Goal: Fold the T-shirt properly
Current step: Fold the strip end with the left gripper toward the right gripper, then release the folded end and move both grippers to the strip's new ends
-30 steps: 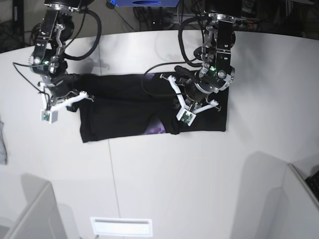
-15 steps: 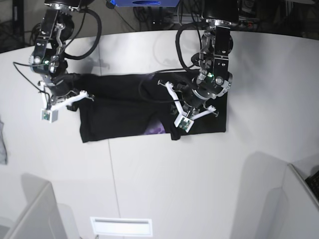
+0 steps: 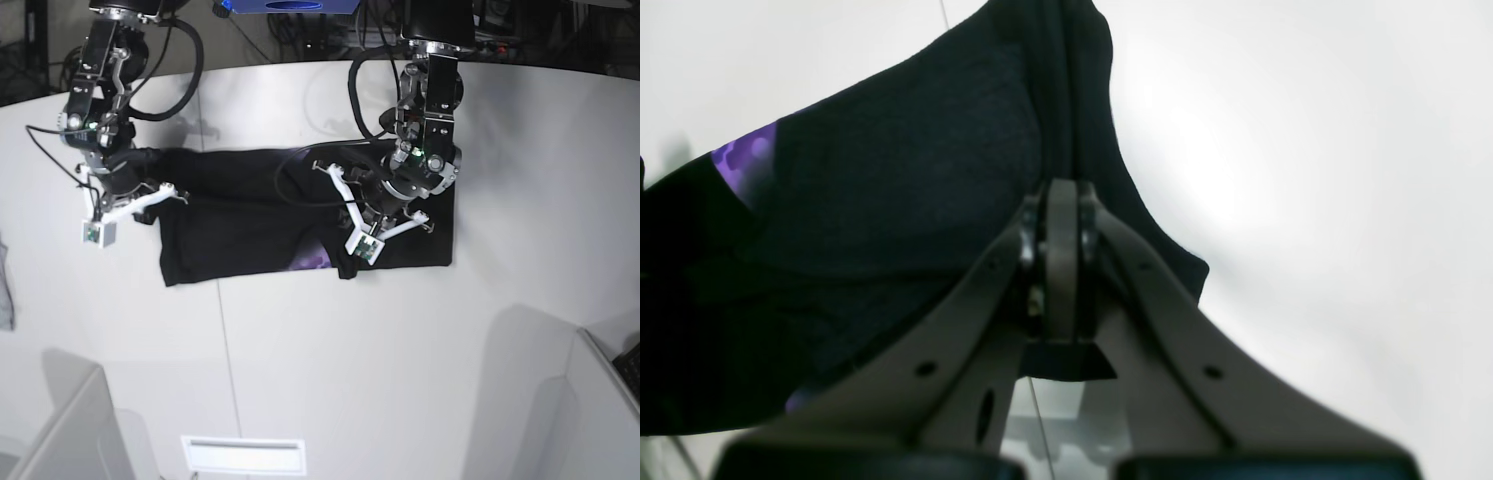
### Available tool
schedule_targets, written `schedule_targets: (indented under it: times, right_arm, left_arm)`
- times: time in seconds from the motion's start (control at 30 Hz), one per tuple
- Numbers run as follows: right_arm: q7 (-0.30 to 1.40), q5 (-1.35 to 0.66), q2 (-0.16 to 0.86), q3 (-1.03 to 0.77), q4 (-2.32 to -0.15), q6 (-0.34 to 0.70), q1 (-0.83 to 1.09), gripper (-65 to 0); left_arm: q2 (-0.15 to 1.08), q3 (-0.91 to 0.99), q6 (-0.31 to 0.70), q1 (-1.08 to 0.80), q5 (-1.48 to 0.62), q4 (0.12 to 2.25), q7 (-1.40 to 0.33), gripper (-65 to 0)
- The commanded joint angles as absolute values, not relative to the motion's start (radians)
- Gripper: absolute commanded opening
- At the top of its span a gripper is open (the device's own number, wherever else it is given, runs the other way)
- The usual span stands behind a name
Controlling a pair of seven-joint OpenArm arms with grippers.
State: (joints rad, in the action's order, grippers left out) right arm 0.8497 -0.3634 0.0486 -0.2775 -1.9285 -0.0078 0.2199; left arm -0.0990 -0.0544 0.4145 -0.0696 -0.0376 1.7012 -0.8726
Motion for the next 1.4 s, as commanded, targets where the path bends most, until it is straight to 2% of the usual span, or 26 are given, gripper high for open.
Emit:
schedule_targets:
  times: [0.0,0.03,0.13,0.23,0.33,0.43,0.6,0.8,0.83,0.9,0.97,1.07,1.13,1.2,1.23,1.37]
  right_arm:
    - [0.832,-0.367,0.054,-0.280,-1.945,-0.005,0.209,-65.0]
    - [0.832,-0.367,0.054,-0.280,-1.945,-0.005,0.209,-65.0]
    - [0.832,-0.367,0.054,-0.280,-1.945,-0.005,0.209,-65.0]
    - [0.832,-0.367,0.056,-0.280,-1.945,-0.005,0.209,-65.0]
    - [0.834,-0.369,0.073,-0.280,-1.945,-0.005,0.209,-65.0]
    - [0.834,-0.369,0.076,-0.280,-1.945,-0.005,0.209,-65.0]
    - [0.832,-0.369,0.076,-0.280,-1.945,-0.005,0.208,-65.0]
    - [0.831,-0.371,0.076,-0.280,-1.945,-0.004,0.200,-65.0]
    - [0.834,-0.371,0.076,-0.280,-1.945,-0.004,0.189,-65.0]
    - [0.834,-0.374,0.076,-0.280,-1.945,-0.004,0.173,-65.0]
    - [0.835,-0.421,0.076,-0.280,-1.945,0.008,0.165,-65.0]
    - [0.881,-0.536,0.096,-0.321,-1.942,0.065,0.143,-40.4]
    - [0.946,-0.633,0.102,-0.380,-1.894,0.110,0.102,-27.6]
    - [1.006,-0.700,0.107,-0.432,-1.817,0.148,0.056,-21.3]
    - [1.029,-0.720,0.114,-0.463,-1.776,0.162,0.036,-20.3]
    - [1.064,-0.731,0.168,-0.499,-1.600,0.217,-0.038,-20.4]
  left_arm:
    - [-0.105,-0.059,0.414,-0.058,-0.054,1.719,-0.855,-65.0]
    - [-0.105,-0.059,0.414,-0.058,-0.056,1.719,-0.855,-64.3]
    - [-0.105,-0.061,0.414,-0.058,-0.056,1.719,-0.855,-50.5]
    - [-0.105,-0.107,0.414,-0.058,-0.056,1.719,-0.855,-40.6]
    - [-0.105,-0.174,0.414,-0.058,-0.056,1.719,-0.855,-34.1]
    - [-0.107,-0.242,0.414,-0.058,-0.056,1.719,-0.855,-31.8]
    - [-0.117,-0.326,0.414,-0.048,-0.056,1.719,-0.855,-31.8]
    - [-0.119,-0.312,0.414,-0.084,-0.058,1.788,-0.855,-33.1]
    - [-0.119,-0.286,0.414,-0.102,-0.058,1.816,-0.855,-35.7]
    - [-0.119,-0.205,0.414,-0.151,-0.058,1.873,-0.855,-46.1]
    - [-0.119,-0.105,0.414,-0.202,-0.058,1.922,-0.855,-63.2]
    - [-0.113,0.039,0.414,-0.249,-0.056,1.939,-0.855,-65.0]
    - [-0.091,0.154,0.415,-0.275,-0.056,1.936,-0.851,-65.0]
    - [-0.065,0.249,0.415,-0.292,-0.056,1.936,-0.848,-65.0]
    - [-0.051,0.288,0.415,-0.297,-0.058,1.936,-0.848,-65.0]
    - [-0.015,0.441,0.418,-0.294,-0.058,1.926,-0.848,-65.0]
